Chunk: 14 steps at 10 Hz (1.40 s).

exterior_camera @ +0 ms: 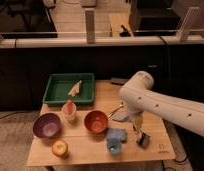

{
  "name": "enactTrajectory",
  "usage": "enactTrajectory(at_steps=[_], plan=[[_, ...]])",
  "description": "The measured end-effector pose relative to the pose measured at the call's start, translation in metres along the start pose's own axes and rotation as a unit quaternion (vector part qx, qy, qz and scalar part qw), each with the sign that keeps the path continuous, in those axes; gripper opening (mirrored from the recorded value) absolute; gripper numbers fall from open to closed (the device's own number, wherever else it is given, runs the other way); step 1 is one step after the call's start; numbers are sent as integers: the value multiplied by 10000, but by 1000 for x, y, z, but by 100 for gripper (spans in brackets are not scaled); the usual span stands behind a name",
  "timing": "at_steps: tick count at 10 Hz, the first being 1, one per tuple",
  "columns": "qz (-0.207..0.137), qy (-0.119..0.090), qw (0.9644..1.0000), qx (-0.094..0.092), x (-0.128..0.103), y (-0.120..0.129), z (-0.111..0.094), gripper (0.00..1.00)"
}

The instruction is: Stack bowls on top of each other

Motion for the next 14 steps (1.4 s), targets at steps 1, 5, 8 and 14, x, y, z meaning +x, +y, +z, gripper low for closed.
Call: enactTrajectory(at_steps=[1,5,8,14], plan=[[-62,20,10000,0,-4,-2,1,80],[-395,38,9992,67,-13,-9,5,80],[-603,56,9981,105,-18,-12,8,80],[-1001,-20,9947,252,-30,-21,12,80]])
